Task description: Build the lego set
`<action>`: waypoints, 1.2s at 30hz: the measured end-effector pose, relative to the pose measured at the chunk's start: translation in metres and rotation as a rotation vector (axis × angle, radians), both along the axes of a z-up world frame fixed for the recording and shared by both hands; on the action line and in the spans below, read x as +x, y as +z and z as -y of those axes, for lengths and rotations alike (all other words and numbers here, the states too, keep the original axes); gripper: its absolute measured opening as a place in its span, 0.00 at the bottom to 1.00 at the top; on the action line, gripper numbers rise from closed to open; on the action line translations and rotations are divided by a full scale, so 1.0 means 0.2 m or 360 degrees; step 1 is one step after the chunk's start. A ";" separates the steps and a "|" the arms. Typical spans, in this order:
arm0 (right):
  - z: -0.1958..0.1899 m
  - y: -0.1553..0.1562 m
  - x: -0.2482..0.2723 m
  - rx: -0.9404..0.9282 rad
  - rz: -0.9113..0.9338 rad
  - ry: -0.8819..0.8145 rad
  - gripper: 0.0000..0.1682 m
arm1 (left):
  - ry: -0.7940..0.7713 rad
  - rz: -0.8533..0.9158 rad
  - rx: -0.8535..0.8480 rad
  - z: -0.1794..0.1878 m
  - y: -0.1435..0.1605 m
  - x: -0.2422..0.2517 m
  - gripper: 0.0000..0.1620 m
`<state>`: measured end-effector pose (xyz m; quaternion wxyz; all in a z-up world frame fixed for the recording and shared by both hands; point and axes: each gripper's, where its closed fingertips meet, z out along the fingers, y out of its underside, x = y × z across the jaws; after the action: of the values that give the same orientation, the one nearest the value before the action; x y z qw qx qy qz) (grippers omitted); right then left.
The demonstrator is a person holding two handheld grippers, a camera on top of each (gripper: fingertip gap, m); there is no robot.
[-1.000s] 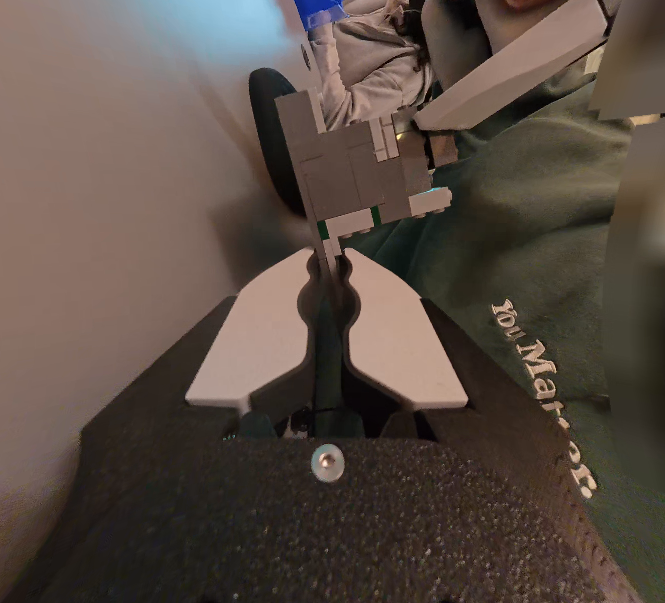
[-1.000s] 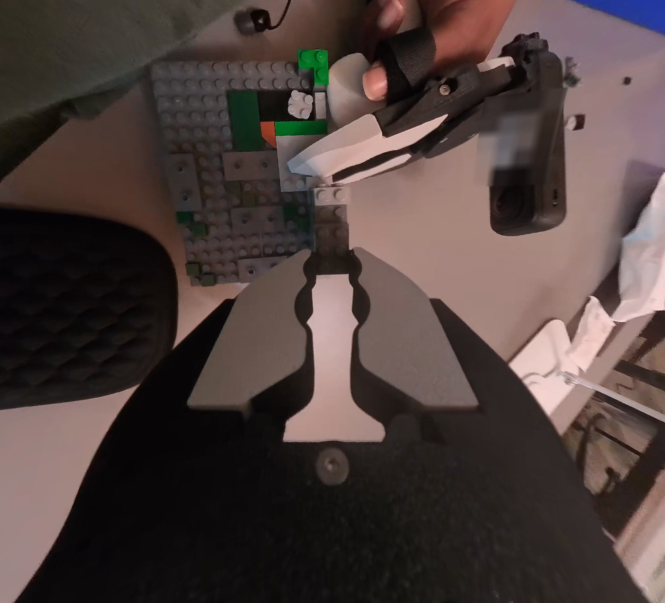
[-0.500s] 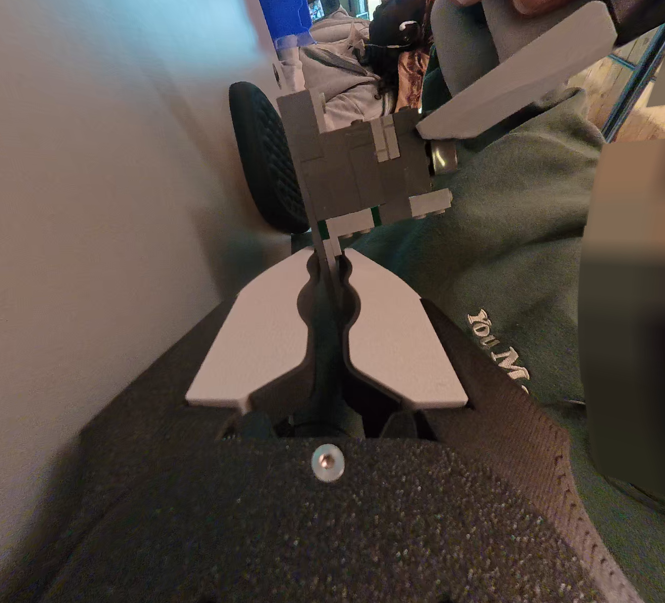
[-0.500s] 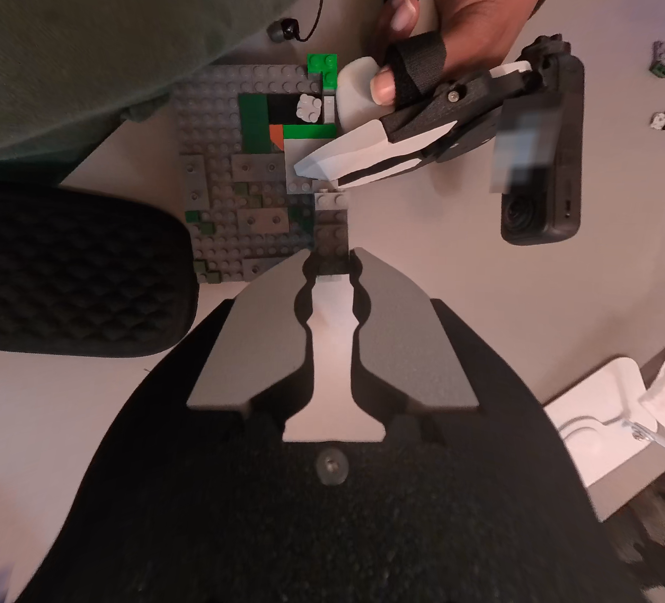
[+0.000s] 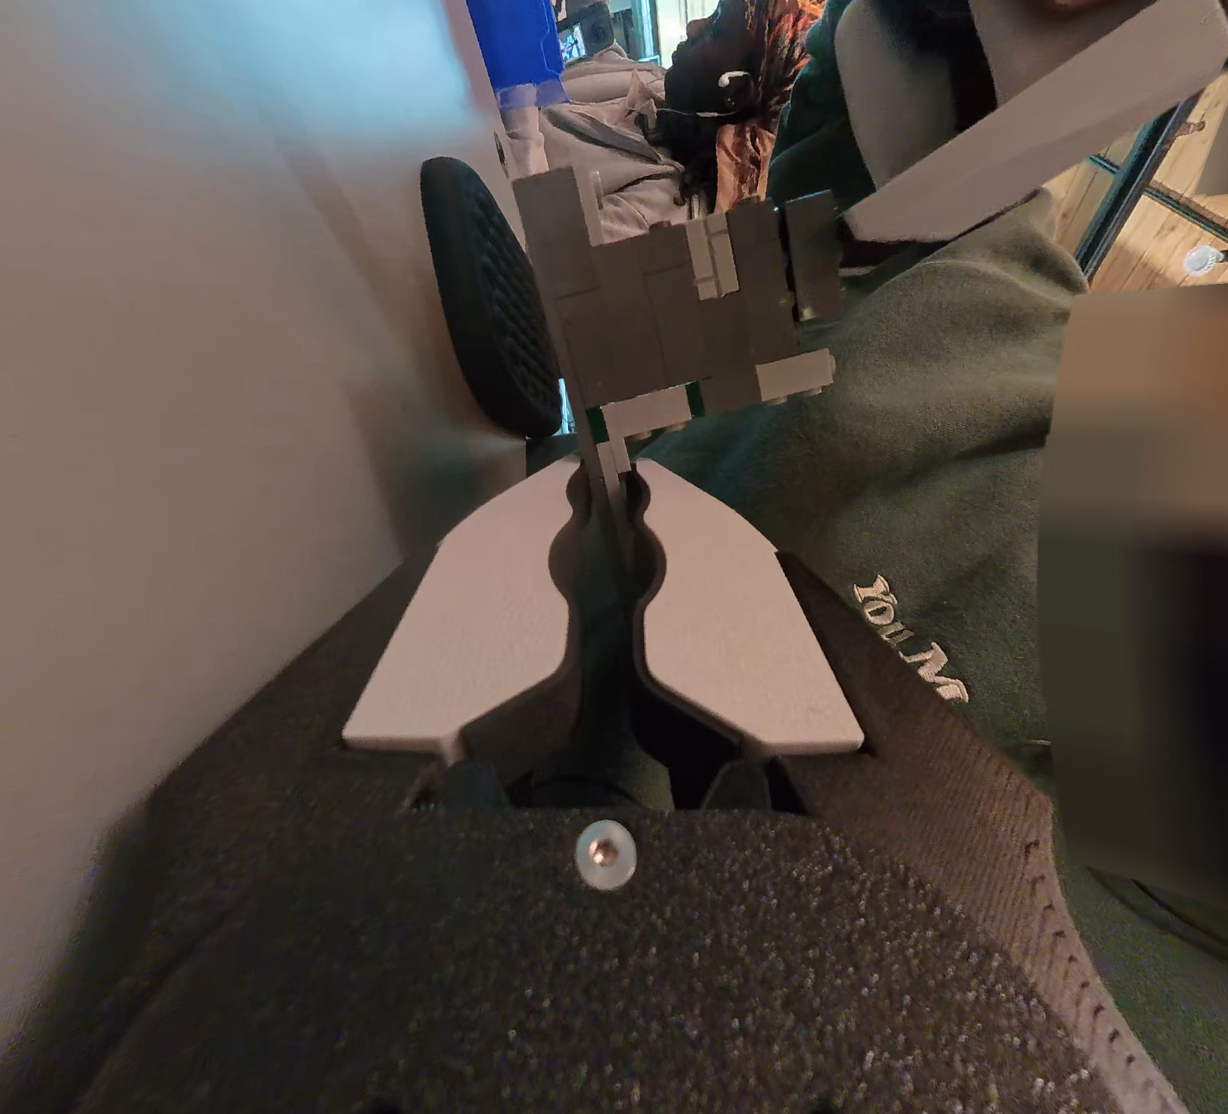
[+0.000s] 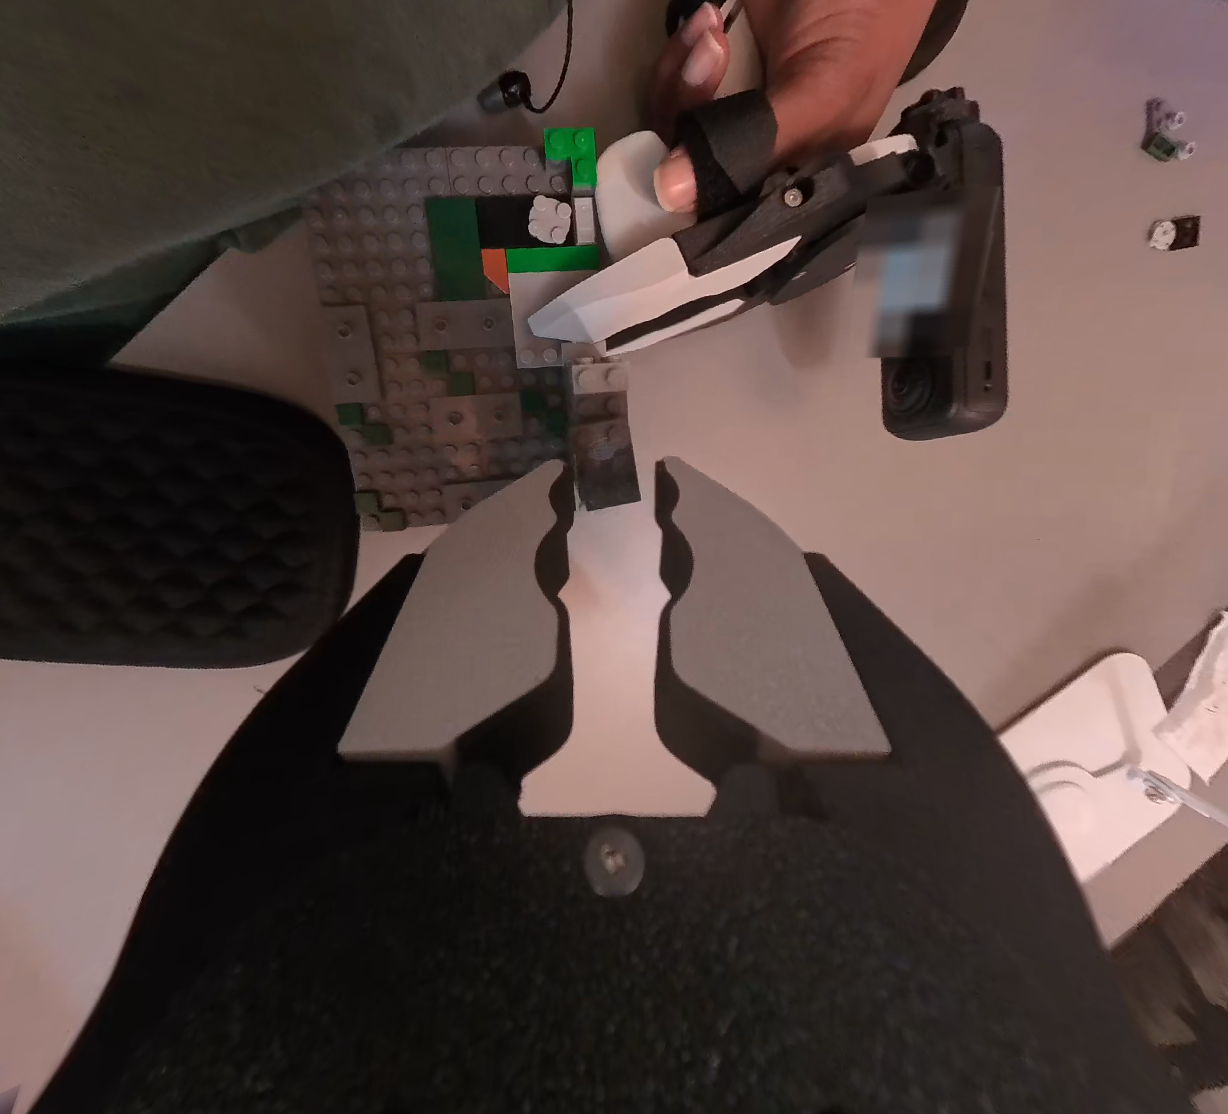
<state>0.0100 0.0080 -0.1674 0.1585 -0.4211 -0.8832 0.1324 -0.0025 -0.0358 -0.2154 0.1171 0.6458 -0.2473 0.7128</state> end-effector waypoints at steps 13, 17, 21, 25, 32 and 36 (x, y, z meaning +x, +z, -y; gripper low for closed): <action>0.01 -0.01 -0.03 0.0052 -0.0036 0.0079 0.10 | 0.0041 0.0001 0.0096 -0.01 0.00 0.00 0.06; 0.02 -0.01 -0.02 0.0055 -0.0024 0.0081 0.10 | 0.0025 0.0016 0.0088 0.00 0.00 -0.01 0.06; 0.02 -0.01 -0.01 0.0045 -0.0011 0.0074 0.10 | 0.0020 0.0026 0.0117 0.01 0.01 -0.01 0.06; 0.03 -0.01 -0.01 0.0049 -0.0009 0.0074 0.10 | 0.0026 0.0037 0.0170 0.01 0.01 -0.01 0.06; 0.04 -0.01 -0.01 0.0050 -0.0031 0.0072 0.10 | 0.0029 0.0046 0.0239 0.02 0.01 -0.01 0.07; 0.04 0.01 -0.02 0.0051 -0.0067 0.0054 0.10 | 0.0032 0.0044 0.0242 0.01 0.01 -0.01 0.06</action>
<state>0.0070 -0.0001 -0.1654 0.1816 -0.4007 -0.8886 0.1298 -0.0044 -0.0386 -0.2127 0.0571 0.6454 -0.2958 0.7019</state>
